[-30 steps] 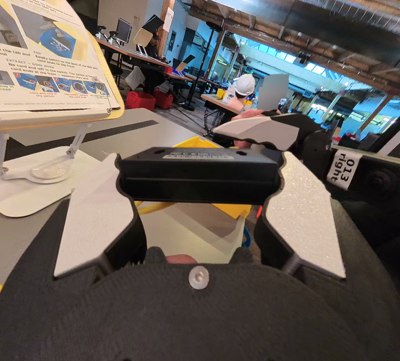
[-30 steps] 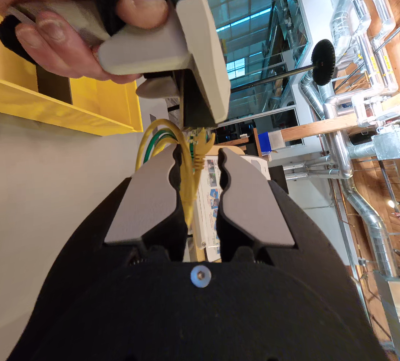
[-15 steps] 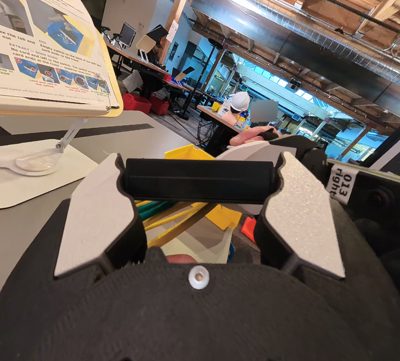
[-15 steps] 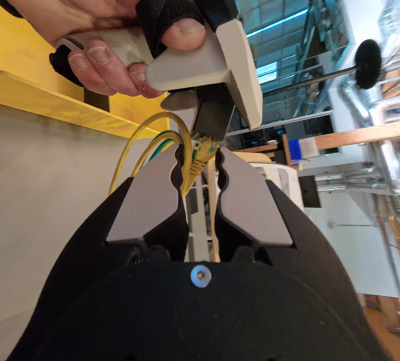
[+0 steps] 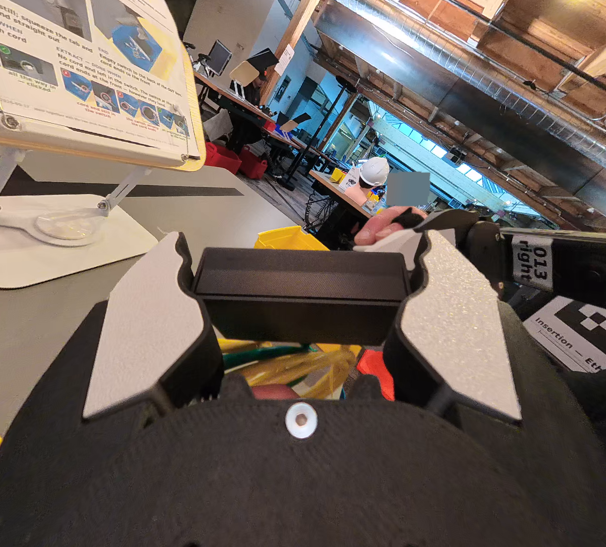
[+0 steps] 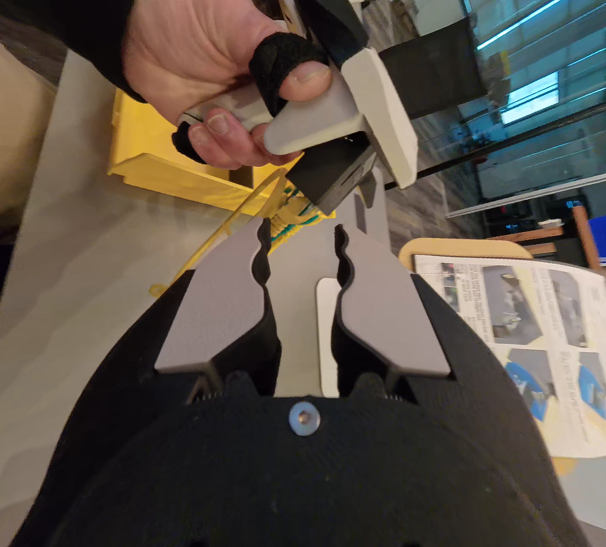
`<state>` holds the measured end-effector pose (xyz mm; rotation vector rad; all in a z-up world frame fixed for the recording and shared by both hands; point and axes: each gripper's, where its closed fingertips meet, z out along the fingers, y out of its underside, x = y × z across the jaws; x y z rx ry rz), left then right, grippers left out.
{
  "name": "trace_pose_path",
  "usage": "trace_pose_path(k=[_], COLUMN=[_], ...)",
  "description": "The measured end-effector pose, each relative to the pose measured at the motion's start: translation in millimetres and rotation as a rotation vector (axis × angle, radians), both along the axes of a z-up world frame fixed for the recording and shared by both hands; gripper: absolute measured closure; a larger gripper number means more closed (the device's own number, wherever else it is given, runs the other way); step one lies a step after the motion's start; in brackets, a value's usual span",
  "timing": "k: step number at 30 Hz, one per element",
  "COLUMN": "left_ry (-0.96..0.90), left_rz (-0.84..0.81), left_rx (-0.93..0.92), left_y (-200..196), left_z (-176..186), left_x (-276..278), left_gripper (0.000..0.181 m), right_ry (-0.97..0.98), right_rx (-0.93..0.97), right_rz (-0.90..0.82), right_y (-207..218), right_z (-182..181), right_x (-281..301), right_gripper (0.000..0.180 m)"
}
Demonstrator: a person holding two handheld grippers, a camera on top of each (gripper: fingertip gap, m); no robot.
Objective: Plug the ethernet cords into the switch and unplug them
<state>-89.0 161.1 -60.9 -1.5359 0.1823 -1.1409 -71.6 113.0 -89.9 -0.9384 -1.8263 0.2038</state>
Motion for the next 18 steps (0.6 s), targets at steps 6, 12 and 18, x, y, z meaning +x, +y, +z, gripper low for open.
trace_pose_path(k=[6, 12, 18], left_ry=[-0.015, -0.047, -0.09], left_rz=[0.049, 0.09, 0.135], left_rx=[-0.006, -0.006, -0.02], left_y=[3, 5, 7], left_z=[1, 4, 3], left_x=[-5, -14, -20], left_gripper=[0.055, 0.056, 0.055], right_ry=[-0.011, 0.109, 0.103], right_rx=[-0.171, -0.463, -0.428], right_rz=[-0.018, -0.03, -0.133], right_y=[-8, -13, -7], right_z=[-12, -3, -12], right_x=[-12, -23, -30], right_gripper=[0.139, 0.159, 0.15])
